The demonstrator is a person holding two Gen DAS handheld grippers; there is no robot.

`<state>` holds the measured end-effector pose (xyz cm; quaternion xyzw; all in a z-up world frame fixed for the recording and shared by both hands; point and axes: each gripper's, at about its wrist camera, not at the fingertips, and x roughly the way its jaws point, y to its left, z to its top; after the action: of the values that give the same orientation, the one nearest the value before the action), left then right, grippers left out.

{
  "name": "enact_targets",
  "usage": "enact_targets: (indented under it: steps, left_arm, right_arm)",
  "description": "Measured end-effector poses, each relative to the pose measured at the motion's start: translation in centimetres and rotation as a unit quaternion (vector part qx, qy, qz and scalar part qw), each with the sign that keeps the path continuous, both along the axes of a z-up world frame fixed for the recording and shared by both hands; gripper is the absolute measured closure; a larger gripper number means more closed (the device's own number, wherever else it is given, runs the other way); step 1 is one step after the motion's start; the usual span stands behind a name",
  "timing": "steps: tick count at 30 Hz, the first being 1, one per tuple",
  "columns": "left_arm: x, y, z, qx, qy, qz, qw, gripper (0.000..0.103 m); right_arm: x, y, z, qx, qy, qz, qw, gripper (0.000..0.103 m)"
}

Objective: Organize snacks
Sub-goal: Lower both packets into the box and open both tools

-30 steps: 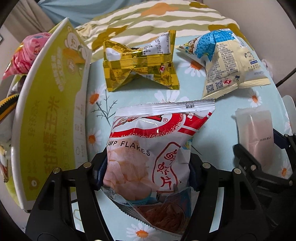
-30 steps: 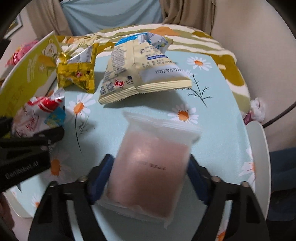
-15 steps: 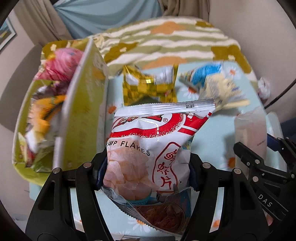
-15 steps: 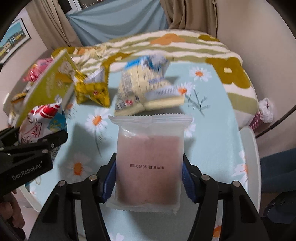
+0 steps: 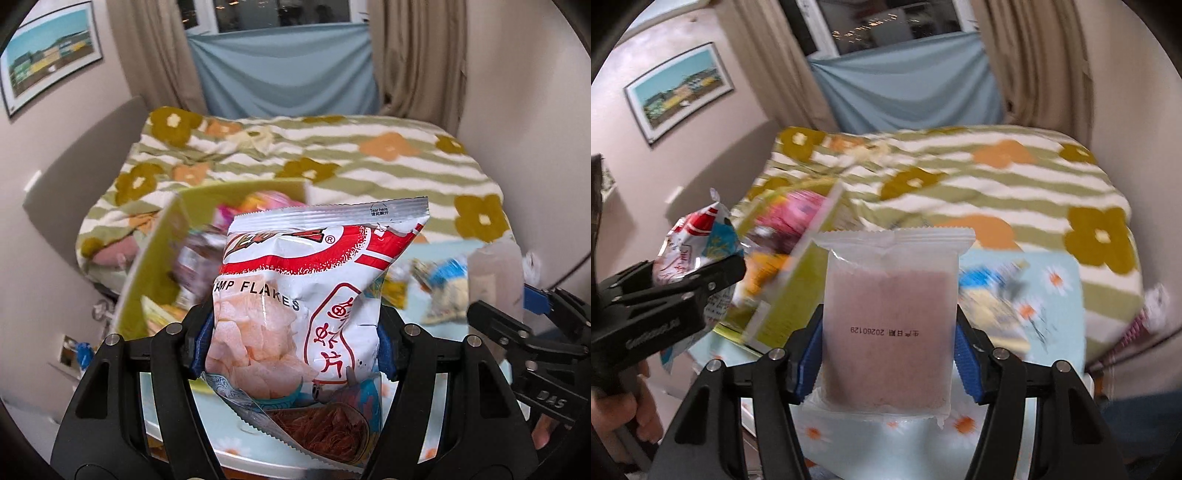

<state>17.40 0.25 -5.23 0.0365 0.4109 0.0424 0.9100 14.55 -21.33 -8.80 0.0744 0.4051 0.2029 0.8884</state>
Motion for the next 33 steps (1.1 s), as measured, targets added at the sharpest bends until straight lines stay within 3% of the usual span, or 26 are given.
enact_targets:
  steps: [8, 10, 11, 17, 22, 29, 33]
  left_arm:
    - [4.3, 9.4, -0.4, -0.018, 0.03, 0.001, 0.9994, 0.033]
    - [5.5, 11.0, -1.2, -0.024, 0.039, -0.005, 0.9989, 0.021]
    - [6.0, 11.6, -1.6, -0.026, 0.045, -0.01, 0.9986, 0.0]
    - [6.7, 15.0, -3.4, -0.032, 0.059, -0.04, 0.9969, 0.0]
    - [5.4, 18.6, -3.0, -0.066, 0.053, -0.042, 0.9955, 0.0]
    - [4.6, 22.8, -2.0, -0.065, 0.036, -0.034, 0.9967, 0.0]
    - [4.7, 24.3, -2.3, -0.069, 0.036, -0.032, 0.9965, 0.0]
  right_arm:
    - [3.2, 7.6, 3.1, 0.031, -0.012, 0.018, 0.999, 0.045]
    - [4.1, 9.4, 3.5, 0.033, -0.013, 0.018, 0.999, 0.045]
    - [4.4, 10.2, 3.6, 0.033, -0.014, 0.017, 0.999, 0.045]
    - [5.7, 14.2, 3.4, 0.026, -0.007, -0.005, 1.0, 0.045]
    - [6.2, 16.5, 3.0, 0.017, 0.003, -0.015, 1.0, 0.045]
    - [6.9, 20.2, 2.8, 0.0, 0.022, -0.008, 1.0, 0.045]
    - [7.7, 21.9, 1.4, -0.019, 0.055, -0.011, 0.998, 0.044]
